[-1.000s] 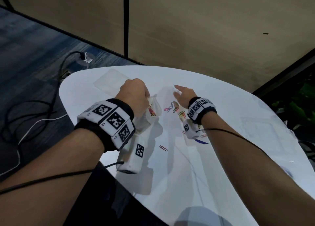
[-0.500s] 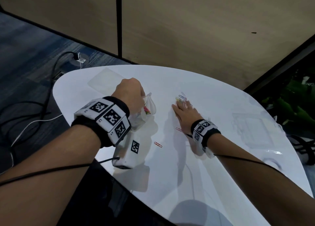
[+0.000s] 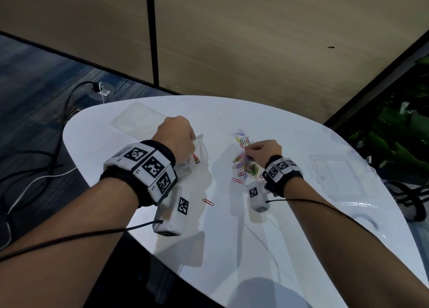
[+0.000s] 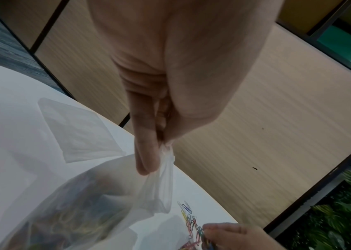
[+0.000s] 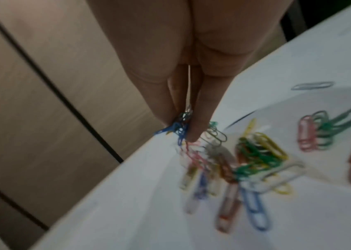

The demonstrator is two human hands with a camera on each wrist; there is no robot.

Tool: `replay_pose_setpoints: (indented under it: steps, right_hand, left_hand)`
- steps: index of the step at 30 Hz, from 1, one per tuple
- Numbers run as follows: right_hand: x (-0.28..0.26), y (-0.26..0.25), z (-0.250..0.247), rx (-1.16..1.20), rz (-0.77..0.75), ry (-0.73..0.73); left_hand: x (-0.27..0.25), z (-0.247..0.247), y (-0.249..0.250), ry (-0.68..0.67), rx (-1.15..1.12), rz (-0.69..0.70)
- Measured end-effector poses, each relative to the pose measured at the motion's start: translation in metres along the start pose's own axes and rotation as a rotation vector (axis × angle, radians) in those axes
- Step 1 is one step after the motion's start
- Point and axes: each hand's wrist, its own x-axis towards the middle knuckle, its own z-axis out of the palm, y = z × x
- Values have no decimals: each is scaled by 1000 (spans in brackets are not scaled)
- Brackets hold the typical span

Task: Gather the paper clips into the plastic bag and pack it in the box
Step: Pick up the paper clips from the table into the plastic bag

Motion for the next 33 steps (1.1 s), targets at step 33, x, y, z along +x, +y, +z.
replay_pose_setpoints:
  steps: [33]
  right_hand:
    - [-98, -61, 26, 131, -524, -194]
  left_hand:
    - [4, -4, -9, 39, -109, -31]
